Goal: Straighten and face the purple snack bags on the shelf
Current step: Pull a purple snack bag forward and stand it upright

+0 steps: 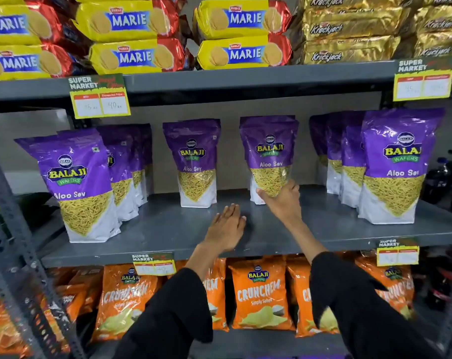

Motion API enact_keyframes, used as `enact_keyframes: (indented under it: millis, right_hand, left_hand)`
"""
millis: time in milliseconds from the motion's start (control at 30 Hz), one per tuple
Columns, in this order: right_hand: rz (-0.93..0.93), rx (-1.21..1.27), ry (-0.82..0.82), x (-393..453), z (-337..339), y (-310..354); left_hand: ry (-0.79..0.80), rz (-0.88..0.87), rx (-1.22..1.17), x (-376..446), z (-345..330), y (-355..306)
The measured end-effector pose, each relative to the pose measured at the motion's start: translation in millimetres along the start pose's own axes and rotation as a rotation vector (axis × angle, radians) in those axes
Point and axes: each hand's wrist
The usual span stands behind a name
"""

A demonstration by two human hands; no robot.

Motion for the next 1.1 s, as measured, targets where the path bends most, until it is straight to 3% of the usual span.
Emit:
enact_keyframes:
  millis: [133, 533, 1100]
  right_hand:
    - [-0.104, 0.005, -0.051, 23, -15, 9]
    - [-0.181, -0.065, -0.194, 48, -61, 4]
    - [-0.187, -0.133, -0.205, 25, -44, 6]
  left_hand:
    - [0.102, 0.032, 0.068, 14, -2, 10]
    - [0.127, 0.005, 0.111, 32, -20, 25]
    - [0.152, 0.012, 0.114, 31, -17, 24]
Point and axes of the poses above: each hand's wrist, its own x-axis towards the middle knuckle, its own z-axis out of the back of the hand, y = z × x, and after that the axes turned 3 degrees about x, right-handed
